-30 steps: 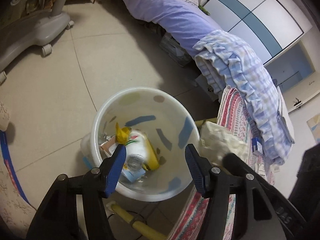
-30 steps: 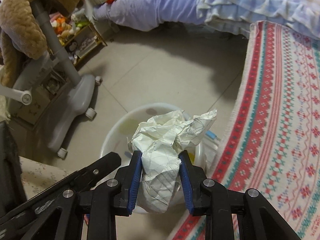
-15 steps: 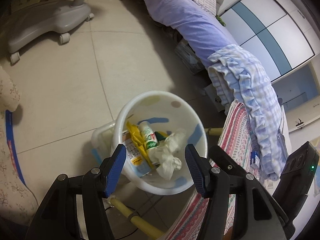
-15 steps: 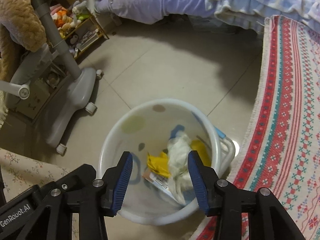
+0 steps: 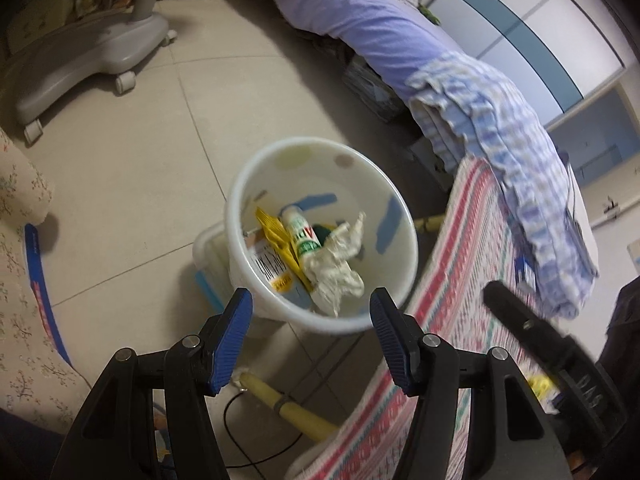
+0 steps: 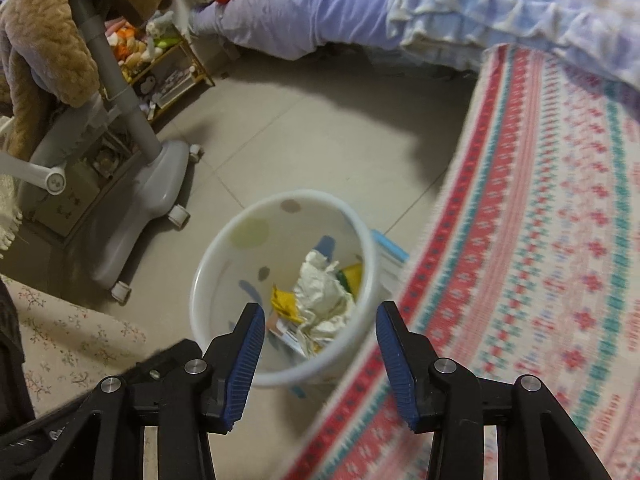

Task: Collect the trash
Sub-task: 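Move both open tools back to the trash pile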

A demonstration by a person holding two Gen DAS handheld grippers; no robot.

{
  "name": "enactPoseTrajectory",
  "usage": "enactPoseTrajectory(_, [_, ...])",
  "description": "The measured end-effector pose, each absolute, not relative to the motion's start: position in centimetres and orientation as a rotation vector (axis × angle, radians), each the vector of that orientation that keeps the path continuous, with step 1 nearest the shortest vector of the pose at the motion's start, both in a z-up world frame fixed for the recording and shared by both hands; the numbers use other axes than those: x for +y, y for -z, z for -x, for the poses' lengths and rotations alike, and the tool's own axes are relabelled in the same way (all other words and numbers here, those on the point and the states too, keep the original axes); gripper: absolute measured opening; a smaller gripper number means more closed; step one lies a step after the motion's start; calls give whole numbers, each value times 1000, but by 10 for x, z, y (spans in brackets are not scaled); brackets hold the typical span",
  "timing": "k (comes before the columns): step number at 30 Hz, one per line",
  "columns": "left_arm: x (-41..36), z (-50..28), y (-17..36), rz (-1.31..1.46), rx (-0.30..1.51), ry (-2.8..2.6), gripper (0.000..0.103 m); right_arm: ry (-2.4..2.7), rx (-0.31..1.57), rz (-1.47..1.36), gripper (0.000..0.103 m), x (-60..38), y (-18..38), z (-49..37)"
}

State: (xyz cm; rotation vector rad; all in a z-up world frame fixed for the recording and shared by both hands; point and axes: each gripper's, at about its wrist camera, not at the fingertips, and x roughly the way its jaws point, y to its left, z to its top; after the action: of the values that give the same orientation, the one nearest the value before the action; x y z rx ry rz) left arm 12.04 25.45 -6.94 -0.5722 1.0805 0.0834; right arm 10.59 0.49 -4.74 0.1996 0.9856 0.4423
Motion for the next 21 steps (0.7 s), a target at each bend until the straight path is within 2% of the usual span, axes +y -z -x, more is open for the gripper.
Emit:
enactPoseTrajectory(10, [179, -89, 44, 452, 1080, 33, 64, -345, 964, -170, 54, -86, 13, -59])
enactPoseTrajectory(21, [52, -50, 31, 422, 1190, 262, 64, -167, 951, -219, 55, -225, -3, -13])
